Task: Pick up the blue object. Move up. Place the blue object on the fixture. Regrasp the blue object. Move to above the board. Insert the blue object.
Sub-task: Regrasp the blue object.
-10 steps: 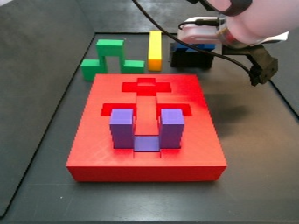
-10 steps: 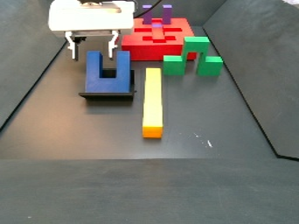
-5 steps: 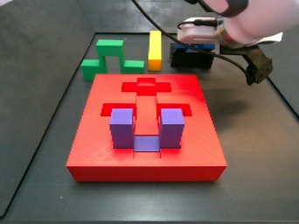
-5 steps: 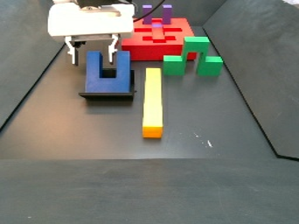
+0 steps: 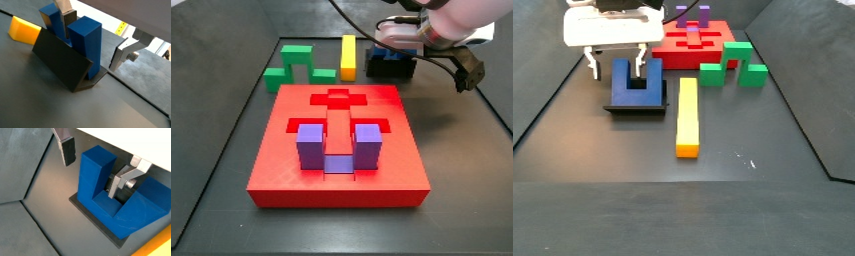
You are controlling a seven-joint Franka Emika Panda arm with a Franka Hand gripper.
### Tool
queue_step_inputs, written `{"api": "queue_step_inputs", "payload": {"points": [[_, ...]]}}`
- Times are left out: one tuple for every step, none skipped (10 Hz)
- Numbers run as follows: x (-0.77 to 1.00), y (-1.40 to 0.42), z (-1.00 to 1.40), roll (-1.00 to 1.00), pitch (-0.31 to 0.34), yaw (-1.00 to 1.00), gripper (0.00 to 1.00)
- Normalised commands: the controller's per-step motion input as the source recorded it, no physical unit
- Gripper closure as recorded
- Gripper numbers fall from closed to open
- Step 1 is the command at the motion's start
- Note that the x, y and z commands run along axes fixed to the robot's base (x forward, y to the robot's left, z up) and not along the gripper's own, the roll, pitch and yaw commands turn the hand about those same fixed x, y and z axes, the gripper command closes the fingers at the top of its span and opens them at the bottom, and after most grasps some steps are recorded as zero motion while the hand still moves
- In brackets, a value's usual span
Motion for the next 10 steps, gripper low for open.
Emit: {"api": "queue_step_inputs", "payload": {"points": [[0.0, -0.03, 0.0, 0.11, 0.0, 0.0, 0.0], [0.0, -0.03, -0.02, 0.14, 0.0, 0.0, 0.0], [-0.01, -0.03, -0.04, 0.19, 0.0, 0.0, 0.0], [-0.03, -0.04, -0.02, 0.18, 0.0, 0.0, 0.0], [-0.05, -0.04, 0.0, 0.13, 0.0, 0.0, 0.0], [-0.06, -0.06, 0.0, 0.09, 0.0, 0.0, 0.0], [0.0, -0.06, 0.0, 0.11, -0.066, 0.0, 0.0], [0.0, 0.0, 0.0, 0.0, 0.0, 0.0, 0.0], [0.0, 0.0, 0.0, 0.0, 0.0, 0.0, 1.0], [0.0, 0.0, 0.0, 0.0, 0.0, 0.0, 1.0]]}}
